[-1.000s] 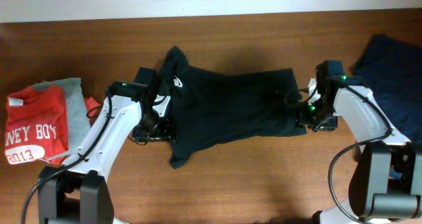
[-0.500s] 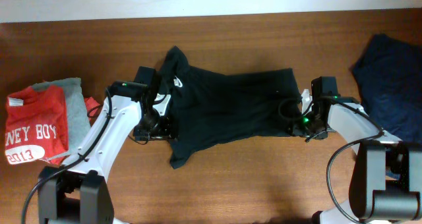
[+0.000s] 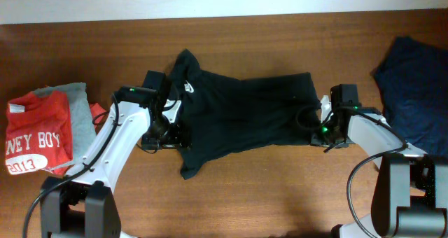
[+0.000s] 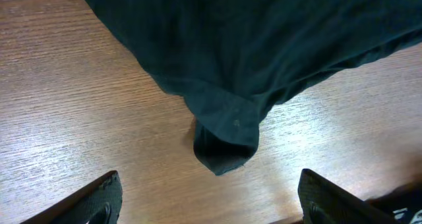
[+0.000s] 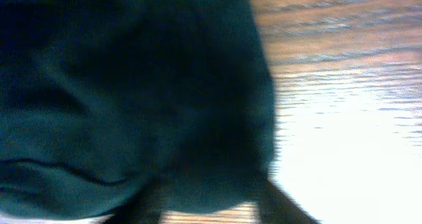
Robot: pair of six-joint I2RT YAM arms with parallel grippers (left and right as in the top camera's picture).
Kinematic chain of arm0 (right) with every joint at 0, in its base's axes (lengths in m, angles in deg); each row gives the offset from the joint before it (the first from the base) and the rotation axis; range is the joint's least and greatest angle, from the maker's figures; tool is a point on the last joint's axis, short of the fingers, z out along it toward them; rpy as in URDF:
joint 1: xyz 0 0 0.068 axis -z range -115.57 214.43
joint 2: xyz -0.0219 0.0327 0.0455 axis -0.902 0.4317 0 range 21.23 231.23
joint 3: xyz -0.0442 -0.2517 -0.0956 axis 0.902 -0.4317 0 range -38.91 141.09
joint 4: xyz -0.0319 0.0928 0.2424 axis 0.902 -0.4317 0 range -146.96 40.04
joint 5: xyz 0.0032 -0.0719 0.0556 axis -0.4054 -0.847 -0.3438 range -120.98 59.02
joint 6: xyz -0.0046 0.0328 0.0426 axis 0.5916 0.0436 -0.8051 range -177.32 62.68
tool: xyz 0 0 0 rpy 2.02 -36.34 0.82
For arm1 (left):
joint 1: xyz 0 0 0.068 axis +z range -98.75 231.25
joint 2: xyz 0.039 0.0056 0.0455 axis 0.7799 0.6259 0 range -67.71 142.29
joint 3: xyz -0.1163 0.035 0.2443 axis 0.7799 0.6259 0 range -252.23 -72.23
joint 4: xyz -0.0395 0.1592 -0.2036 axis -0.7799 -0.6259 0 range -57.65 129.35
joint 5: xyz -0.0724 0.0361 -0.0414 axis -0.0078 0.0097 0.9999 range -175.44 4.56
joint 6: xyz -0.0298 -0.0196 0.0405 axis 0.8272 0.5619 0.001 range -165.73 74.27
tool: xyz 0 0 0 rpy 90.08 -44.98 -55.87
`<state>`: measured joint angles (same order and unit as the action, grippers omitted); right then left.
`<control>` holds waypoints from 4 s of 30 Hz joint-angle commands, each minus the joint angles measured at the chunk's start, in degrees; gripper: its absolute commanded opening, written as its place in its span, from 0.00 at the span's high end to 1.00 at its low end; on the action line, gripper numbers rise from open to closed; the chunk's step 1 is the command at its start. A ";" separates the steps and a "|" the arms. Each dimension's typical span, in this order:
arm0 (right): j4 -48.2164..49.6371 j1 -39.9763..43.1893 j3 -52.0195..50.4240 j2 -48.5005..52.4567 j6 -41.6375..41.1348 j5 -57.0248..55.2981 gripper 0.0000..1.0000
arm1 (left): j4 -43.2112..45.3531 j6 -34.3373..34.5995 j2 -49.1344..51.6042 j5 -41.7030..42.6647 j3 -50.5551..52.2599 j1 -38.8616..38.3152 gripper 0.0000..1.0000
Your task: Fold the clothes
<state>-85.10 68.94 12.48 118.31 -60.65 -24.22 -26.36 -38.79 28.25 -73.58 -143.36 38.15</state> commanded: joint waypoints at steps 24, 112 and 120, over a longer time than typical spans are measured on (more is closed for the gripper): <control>-9.64 2.51 2.62 0.87 -10.67 -19.12 0.96 | -0.76 5.70 -1.05 2.14 0.83 0.04 0.13; -10.75 3.91 2.62 0.87 -15.37 -21.86 0.96 | 13.46 5.20 17.55 11.30 1.79 -0.39 0.47; -10.73 3.91 2.62 0.87 -15.37 -21.84 0.96 | 8.09 5.16 15.82 5.25 -0.44 2.80 1.00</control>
<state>-95.68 72.50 14.12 118.60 -75.32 -44.30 -15.93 -33.04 45.06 -64.14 -142.03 38.72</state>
